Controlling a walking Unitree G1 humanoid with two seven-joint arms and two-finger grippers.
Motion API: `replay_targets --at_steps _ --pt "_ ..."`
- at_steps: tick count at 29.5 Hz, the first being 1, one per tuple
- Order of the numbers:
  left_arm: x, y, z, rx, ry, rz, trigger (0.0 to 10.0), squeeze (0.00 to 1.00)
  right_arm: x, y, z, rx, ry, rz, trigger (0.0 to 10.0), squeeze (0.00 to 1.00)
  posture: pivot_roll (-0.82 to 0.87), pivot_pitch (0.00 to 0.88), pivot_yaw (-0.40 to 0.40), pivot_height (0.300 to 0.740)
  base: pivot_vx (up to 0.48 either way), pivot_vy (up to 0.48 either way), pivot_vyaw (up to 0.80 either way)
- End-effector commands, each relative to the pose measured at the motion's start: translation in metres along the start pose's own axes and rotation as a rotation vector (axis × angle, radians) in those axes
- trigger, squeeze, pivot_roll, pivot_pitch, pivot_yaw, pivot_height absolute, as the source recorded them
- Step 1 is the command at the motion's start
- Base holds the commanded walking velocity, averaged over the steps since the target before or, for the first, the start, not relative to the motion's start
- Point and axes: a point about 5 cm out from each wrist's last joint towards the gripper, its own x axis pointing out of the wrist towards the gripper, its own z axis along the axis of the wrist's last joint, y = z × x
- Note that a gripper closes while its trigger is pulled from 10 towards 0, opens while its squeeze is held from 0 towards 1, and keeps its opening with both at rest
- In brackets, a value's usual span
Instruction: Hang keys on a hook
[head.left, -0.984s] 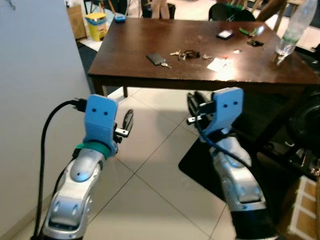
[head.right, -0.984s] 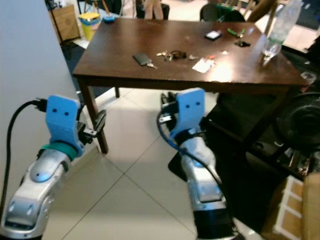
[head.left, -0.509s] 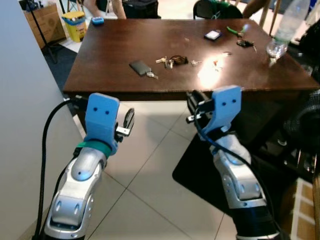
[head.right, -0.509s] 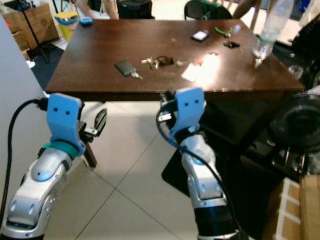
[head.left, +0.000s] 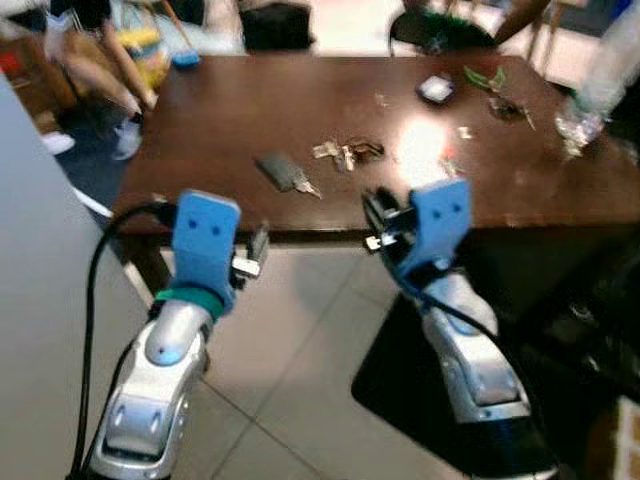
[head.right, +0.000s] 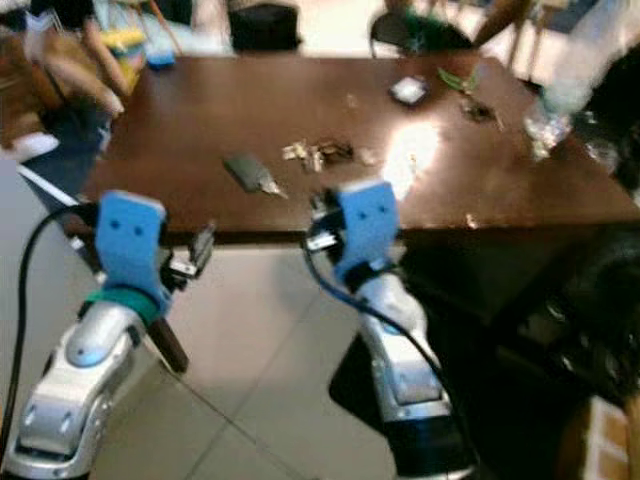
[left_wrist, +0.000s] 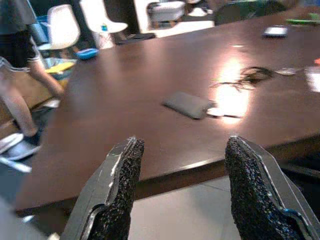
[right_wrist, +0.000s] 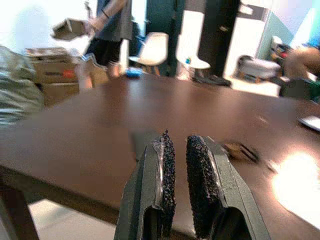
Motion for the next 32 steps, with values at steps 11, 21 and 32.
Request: replay_targets --at_steps 11,21,32 --pt "-0.002 0.001 -0.005 -0.001 0.021 0.002 10.0 0.0 -0.002 0.004 -0.005 0.007 0.016 0.01 10.0 0.0 -0.04 0.083 0.074 0.74 0.43 0.0 0.0" --pt "-0.002 0.0 -0.006 0.001 0.023 -0.003 10.0 0.0 -0.002 0.003 -0.006 0.006 0.017 0.008 10.0 0.0 -0.04 0.083 0.074 0.74 0.428 0.0 0.0" --pt "-0.013 -0.027 -0.036 0.157 0.173 -0.367 10.0 0.0 -0.001 0.002 -0.007 0.001 0.023 0.004 10.0 0.0 -0.04 0.094 0.08 0.74 0.186 0.0 0.0"
